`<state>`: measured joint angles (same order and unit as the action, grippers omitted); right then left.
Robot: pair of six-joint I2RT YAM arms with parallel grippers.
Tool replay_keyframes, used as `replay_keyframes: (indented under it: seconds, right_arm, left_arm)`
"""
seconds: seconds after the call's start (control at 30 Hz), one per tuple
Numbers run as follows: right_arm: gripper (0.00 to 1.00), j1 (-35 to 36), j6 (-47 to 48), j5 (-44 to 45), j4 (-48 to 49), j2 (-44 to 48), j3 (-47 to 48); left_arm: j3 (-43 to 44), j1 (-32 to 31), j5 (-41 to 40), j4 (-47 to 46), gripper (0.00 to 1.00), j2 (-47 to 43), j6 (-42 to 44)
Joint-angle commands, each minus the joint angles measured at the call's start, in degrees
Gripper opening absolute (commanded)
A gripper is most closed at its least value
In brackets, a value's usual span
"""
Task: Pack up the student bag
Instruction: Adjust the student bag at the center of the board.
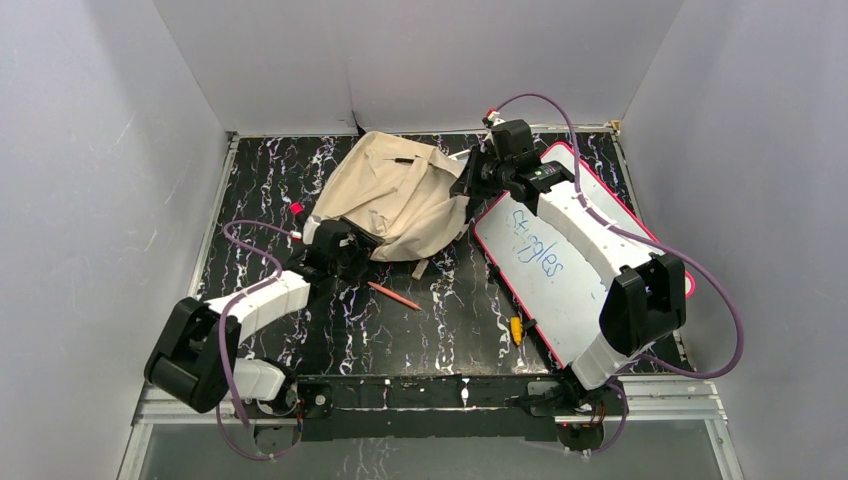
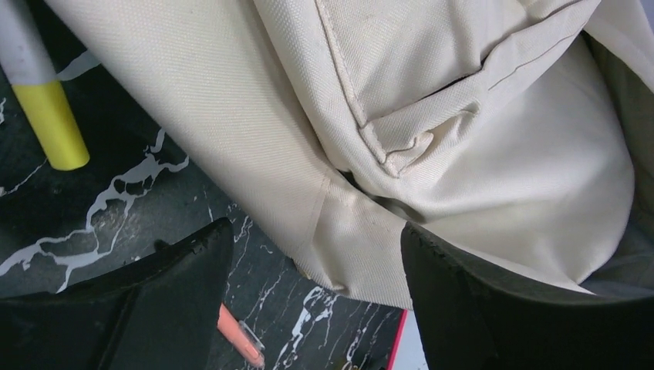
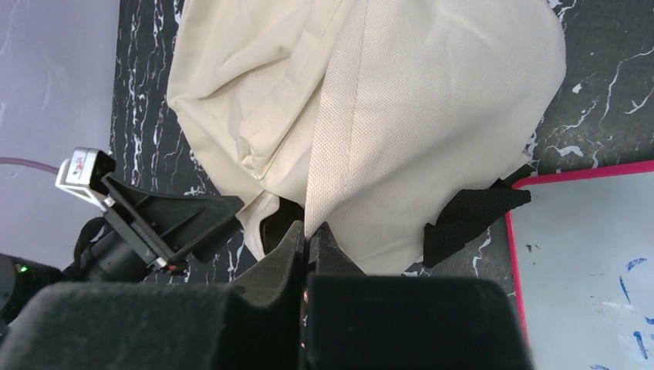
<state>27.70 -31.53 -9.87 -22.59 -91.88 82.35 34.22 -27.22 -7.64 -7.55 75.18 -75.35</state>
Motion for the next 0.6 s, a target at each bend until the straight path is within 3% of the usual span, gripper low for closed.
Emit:
replay_keyframes:
  seconds: [0.0, 0.4, 0.57]
  right_arm:
    - [0.00, -0.2, -1.6, -4.3, 3.3, 4.3, 3.2]
    - [0.00, 1.9, -3.7, -8.4, -1.4, 11.2, -0.7]
    - [0.00, 7.2, -5.4, -5.7, -4.1, 15.4, -4.1]
  left_arm:
    - [1.6, -0.2, -0.9, -4.1, 0.69, 3.0, -0.2]
    - [5.8, 2.3, -2.3, -2.5, 0.09, 2.6, 9.7]
    - [10.6, 5.8, 2.8, 0.2, 0.01, 2.8, 17.9]
